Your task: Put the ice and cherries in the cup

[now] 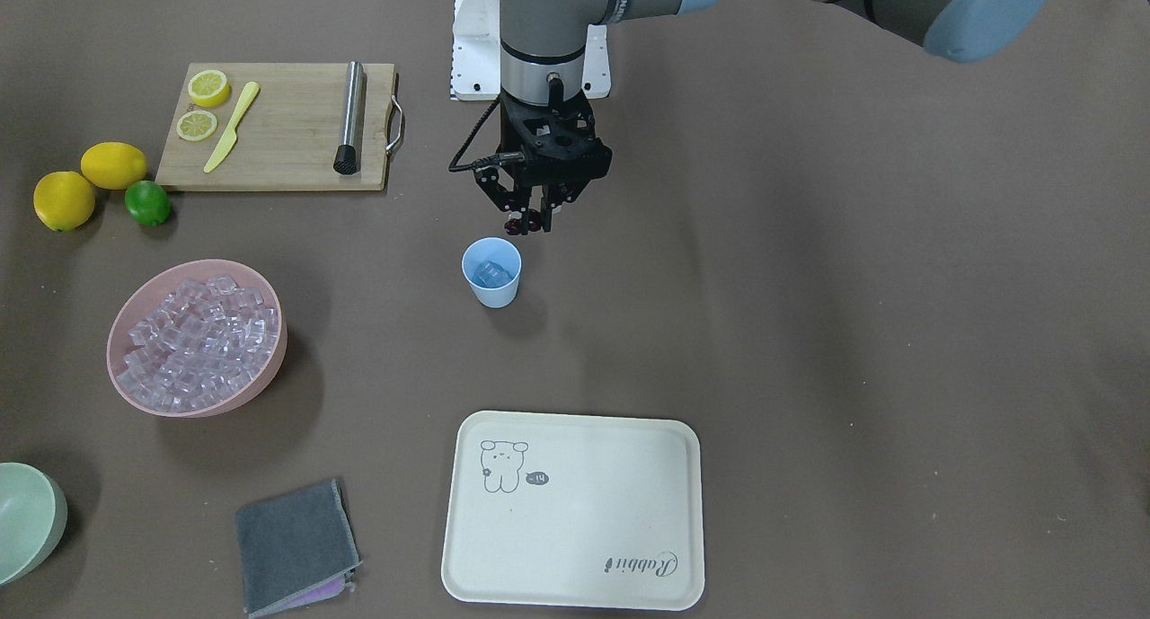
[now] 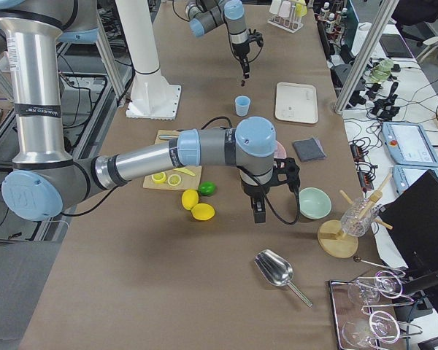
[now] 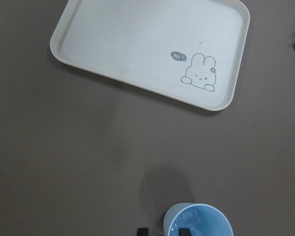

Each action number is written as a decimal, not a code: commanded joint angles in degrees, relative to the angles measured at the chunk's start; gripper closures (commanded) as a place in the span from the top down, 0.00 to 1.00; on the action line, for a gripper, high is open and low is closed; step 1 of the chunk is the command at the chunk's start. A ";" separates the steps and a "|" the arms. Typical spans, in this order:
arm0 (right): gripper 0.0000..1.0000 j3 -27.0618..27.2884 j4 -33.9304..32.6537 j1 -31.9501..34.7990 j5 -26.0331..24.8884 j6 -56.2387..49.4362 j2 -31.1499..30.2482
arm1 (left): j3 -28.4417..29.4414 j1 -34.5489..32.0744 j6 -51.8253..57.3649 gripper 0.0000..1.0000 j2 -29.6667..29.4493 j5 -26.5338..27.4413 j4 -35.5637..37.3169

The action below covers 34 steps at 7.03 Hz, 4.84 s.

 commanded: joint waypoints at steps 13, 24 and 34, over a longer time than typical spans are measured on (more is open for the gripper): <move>0.99 -0.23 0.23 1.29 -0.09 -0.29 -1.82 | -16.49 -14.28 17.97 0.98 20.25 -15.25 -2.72; 1.00 -2.87 0.58 1.11 -2.29 -0.03 -1.82 | 4.85 -72.90 100.13 0.98 64.55 -41.82 -16.72; 1.00 -18.43 10.95 -6.10 -2.11 7.70 7.14 | 6.34 -72.64 86.42 0.98 60.40 -41.91 -17.83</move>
